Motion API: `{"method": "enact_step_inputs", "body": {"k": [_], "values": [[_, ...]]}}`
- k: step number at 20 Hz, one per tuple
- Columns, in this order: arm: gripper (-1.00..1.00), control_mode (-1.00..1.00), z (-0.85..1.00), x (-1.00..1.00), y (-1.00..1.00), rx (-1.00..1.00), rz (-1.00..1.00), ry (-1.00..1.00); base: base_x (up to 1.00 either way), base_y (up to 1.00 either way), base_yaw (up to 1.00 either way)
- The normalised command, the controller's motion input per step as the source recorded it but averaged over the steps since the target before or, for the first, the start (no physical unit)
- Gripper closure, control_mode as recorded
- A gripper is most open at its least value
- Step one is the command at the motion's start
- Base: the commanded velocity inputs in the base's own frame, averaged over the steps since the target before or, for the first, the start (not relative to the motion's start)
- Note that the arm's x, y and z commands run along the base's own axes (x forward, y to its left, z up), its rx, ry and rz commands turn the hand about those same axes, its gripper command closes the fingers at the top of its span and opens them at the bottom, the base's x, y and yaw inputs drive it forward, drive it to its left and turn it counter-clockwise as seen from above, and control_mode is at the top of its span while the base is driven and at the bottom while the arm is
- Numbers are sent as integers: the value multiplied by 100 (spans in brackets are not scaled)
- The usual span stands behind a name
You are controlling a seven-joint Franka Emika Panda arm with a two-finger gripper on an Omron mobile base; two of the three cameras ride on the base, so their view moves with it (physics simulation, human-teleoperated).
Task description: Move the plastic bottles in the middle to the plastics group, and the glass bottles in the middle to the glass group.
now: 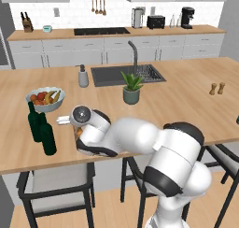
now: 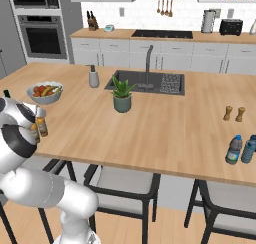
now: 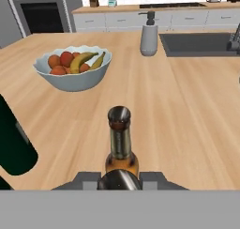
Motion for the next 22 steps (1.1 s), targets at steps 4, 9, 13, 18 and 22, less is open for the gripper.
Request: {"method": "enact_step_inputs", "body": {"k": [4,9,13,18,22], "values": [[100,-100,-5,0,2,0,0,-1,0,0,0],[100,-100,-14,0,3,0,0,0,0,0,0],[100,-100,-26,0,2,0,0,0,0,0,0],[100,-100,-18,0,0,0,1,0,0,0,0],[100,-100,-15,0,0,0,0,0,0,0,0]]}}
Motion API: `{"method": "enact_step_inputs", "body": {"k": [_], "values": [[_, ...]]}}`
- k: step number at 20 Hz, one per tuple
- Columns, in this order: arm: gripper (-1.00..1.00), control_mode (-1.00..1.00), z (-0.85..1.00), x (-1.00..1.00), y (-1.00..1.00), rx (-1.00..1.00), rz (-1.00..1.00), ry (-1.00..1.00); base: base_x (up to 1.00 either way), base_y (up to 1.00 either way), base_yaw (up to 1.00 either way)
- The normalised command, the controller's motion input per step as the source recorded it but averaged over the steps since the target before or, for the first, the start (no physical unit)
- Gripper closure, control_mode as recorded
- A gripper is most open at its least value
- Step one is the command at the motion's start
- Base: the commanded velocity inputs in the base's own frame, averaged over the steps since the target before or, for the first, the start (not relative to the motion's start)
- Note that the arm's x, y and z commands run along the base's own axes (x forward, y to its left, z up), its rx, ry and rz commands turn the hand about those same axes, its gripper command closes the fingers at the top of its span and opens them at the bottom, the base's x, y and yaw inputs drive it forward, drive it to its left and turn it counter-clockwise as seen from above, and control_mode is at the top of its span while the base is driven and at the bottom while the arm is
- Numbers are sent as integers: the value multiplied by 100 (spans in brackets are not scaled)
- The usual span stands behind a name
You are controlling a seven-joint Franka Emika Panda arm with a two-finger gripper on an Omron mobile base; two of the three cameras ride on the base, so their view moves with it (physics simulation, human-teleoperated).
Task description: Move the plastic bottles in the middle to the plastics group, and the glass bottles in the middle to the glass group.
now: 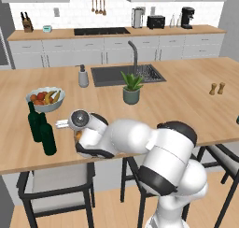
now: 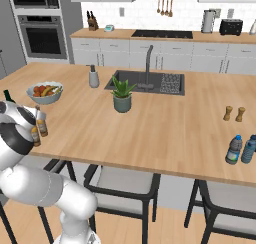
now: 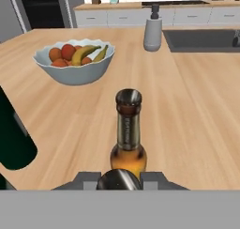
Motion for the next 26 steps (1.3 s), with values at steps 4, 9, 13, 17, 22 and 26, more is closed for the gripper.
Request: {"method": "enact_step_inputs", "body": {"k": [4,9,13,17,22,26], "values": [[100,-100,0,0,0,0,0,0,0,0,0],[100,-100,0,0,0,0,0,0,0,0,0],[-100,-100,0,0,0,0,0,0,0,0,0],[-100,-100,0,0,0,0,0,0,0,0,0],[-100,-100,0,0,0,0,0,0,0,0,0],[-100,-100,0,-2,0,0,0,0,0,0,0]]}}
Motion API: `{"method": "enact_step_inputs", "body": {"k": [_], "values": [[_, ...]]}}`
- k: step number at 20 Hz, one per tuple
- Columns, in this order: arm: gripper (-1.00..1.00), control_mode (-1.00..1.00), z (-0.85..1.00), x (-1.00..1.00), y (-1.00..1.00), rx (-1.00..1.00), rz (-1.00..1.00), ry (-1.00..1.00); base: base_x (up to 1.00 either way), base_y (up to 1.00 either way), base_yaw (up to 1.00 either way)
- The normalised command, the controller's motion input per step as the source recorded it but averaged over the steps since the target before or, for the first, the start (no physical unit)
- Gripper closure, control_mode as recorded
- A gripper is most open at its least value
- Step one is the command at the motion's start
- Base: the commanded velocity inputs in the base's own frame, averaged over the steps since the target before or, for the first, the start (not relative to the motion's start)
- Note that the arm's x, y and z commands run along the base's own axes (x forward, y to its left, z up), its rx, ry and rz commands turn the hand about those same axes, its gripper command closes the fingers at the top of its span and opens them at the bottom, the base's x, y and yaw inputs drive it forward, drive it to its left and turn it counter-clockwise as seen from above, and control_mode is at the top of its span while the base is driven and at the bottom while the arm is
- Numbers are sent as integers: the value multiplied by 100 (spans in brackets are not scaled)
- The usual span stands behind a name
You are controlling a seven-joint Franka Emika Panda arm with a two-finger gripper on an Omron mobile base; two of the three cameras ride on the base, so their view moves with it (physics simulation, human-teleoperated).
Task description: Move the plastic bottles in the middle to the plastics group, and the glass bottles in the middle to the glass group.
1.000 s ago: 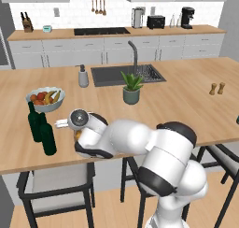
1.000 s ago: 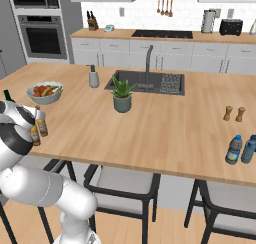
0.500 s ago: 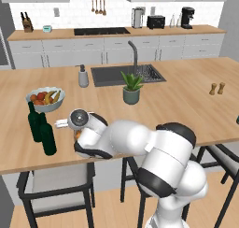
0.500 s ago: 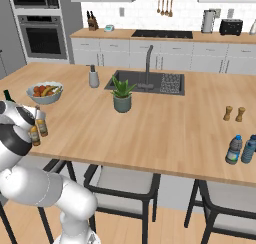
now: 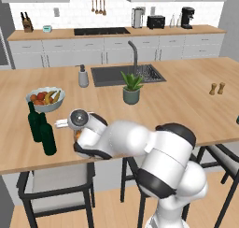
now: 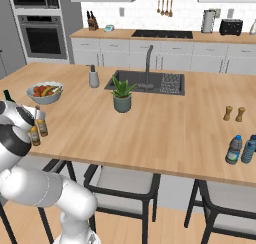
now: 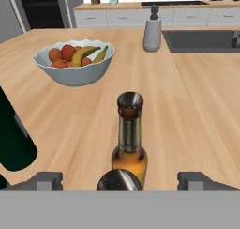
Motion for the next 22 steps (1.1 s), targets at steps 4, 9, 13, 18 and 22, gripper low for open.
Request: {"method": "enact_step_inputs", "body": {"k": [4,9,13,18,22], "values": [[-100,-100,0,-9,-7,0,0,0,0,0,0],[-100,-100,0,-3,-16,0,0,0,0,0,0],[-100,-100,4,0,-19,0,0,0,0,0,0],[-100,-100,14,-2,0,0,0,0,0,0,0],[-100,-100,27,-19,0,0,0,0,0,0,0]]}}
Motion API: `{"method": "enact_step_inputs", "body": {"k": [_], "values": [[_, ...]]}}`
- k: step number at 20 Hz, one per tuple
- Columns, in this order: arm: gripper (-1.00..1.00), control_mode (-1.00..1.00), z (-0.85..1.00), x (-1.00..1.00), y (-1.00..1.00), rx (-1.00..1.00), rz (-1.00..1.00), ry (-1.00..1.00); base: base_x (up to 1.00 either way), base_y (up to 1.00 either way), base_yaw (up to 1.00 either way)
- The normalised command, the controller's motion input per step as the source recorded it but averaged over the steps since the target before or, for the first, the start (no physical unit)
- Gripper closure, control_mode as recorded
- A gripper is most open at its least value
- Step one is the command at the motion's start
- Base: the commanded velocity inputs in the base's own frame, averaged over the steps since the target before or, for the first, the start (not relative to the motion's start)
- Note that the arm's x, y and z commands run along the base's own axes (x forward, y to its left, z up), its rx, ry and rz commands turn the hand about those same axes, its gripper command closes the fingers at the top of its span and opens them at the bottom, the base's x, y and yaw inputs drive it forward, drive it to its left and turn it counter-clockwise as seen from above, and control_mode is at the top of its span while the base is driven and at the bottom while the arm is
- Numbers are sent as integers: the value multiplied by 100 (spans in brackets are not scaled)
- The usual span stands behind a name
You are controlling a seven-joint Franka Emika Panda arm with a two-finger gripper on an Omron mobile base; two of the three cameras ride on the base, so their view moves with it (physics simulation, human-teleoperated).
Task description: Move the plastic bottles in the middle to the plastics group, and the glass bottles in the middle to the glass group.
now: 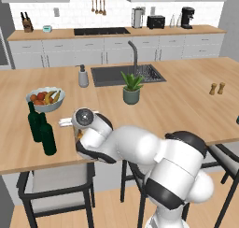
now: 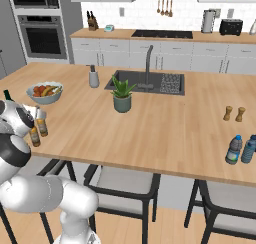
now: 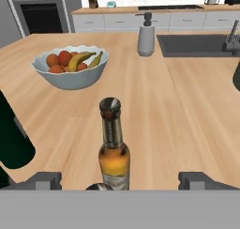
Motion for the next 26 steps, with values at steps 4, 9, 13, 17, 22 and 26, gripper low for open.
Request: {"method": "enact_step_inputs", "body": {"k": [4,9,13,17,22,26], "values": [[-100,-100,29,-14,0,0,0,0,0,0,0],[-100,-100,40,-12,-7,0,0,0,0,0,0],[-100,-100,44,-16,-35,0,-1,2,0,0,0],[-100,-100,41,-8,-70,0,0,8,0,0,0],[-100,-100,50,0,-71,0,0,12,0,0,0],[-100,-100,46,-1,-81,0,0,10,0,0,0]]}}
